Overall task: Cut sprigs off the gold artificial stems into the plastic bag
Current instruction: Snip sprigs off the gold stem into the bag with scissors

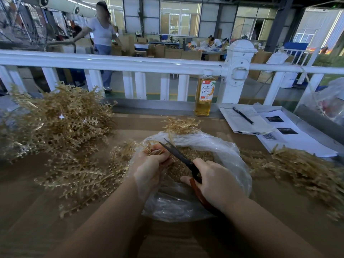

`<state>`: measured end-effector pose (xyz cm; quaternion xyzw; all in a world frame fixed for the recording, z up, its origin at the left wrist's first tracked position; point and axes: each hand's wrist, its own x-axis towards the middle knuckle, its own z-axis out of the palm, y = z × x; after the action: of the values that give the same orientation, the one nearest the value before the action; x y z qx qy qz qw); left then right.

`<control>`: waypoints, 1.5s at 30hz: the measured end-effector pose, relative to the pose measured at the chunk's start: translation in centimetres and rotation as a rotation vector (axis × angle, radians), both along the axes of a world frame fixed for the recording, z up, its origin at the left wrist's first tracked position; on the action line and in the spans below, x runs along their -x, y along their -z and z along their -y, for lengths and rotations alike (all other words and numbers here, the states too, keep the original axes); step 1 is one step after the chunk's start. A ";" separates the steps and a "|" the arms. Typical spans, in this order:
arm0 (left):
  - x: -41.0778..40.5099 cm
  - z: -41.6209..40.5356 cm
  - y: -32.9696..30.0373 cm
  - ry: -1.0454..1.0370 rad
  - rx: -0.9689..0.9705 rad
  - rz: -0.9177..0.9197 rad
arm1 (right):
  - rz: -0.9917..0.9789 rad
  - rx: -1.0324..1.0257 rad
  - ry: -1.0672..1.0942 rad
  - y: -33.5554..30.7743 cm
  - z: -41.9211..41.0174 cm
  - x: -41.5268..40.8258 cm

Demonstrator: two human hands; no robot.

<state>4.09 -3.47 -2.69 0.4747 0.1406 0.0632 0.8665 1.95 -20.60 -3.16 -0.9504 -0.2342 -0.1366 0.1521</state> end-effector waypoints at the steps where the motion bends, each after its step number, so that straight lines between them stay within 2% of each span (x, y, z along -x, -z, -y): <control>1: 0.0 0.0 0.0 0.002 -0.009 0.009 | 0.000 -0.001 0.001 0.0 0.0 0.0; 14: 0.4 0.3 -0.2 -0.018 -0.035 0.010 | -0.014 0.033 0.009 0.3 0.1 0.2; 45: 0.7 0.1 0.2 0.097 -0.062 0.023 | -0.080 -0.042 -0.015 0.0 0.0 -0.1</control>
<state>3.43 -3.54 -2.88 0.5069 0.1054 0.0308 0.8550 2.02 -20.62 -3.20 -0.9500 -0.2320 -0.1020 0.1824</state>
